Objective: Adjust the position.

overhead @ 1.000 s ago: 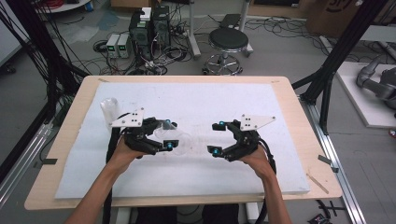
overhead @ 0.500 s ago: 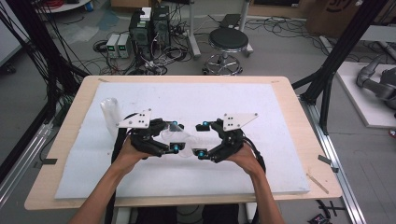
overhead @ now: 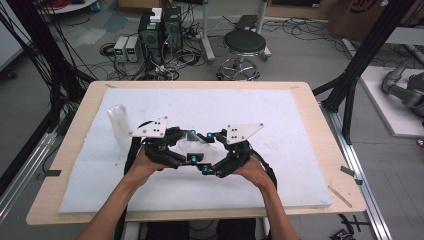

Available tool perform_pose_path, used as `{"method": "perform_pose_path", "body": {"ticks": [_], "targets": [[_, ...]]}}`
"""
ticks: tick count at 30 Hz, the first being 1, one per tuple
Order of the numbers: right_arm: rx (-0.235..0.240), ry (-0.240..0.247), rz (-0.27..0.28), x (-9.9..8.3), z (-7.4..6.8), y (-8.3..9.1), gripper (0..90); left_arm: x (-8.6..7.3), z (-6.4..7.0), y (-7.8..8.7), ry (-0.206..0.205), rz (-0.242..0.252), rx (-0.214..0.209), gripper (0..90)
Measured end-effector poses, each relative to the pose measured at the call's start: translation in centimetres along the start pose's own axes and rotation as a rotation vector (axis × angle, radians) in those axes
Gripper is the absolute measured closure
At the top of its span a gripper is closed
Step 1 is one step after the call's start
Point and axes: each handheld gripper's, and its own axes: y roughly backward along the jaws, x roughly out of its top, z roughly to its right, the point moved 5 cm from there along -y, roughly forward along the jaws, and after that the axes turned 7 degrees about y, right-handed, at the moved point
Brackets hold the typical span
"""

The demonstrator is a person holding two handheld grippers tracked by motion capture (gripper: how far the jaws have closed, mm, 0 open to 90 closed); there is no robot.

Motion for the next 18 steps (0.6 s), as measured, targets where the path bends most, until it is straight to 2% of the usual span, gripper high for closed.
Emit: {"method": "perform_pose_path", "body": {"ticks": [4,9,15,17,18], "targets": [[-0.001,0.008,-0.007,-0.05,-0.04,-0.13,16.2,0.01,0.02,0.04,-0.002,-0.001,-0.004,36.0],[-0.011,0.038,-0.020,-0.04,-0.09,-0.16,29.2,0.02,0.01,0.04,-0.002,0.001,-0.004,36.0],[-0.010,0.047,-0.031,-0.10,-0.11,-0.15,31.6,-0.06,-0.04,0.03,-0.003,-0.007,0.003,35.9],[-0.016,0.055,-0.029,-0.08,-0.07,-0.15,32.1,-0.02,-0.08,0.00,-0.003,-0.001,0.010,31.6],[-0.017,0.050,-0.032,-0.10,-0.09,-0.11,32.3,0.01,-0.10,-0.06,0.002,0.003,0.028,24.0]]}}
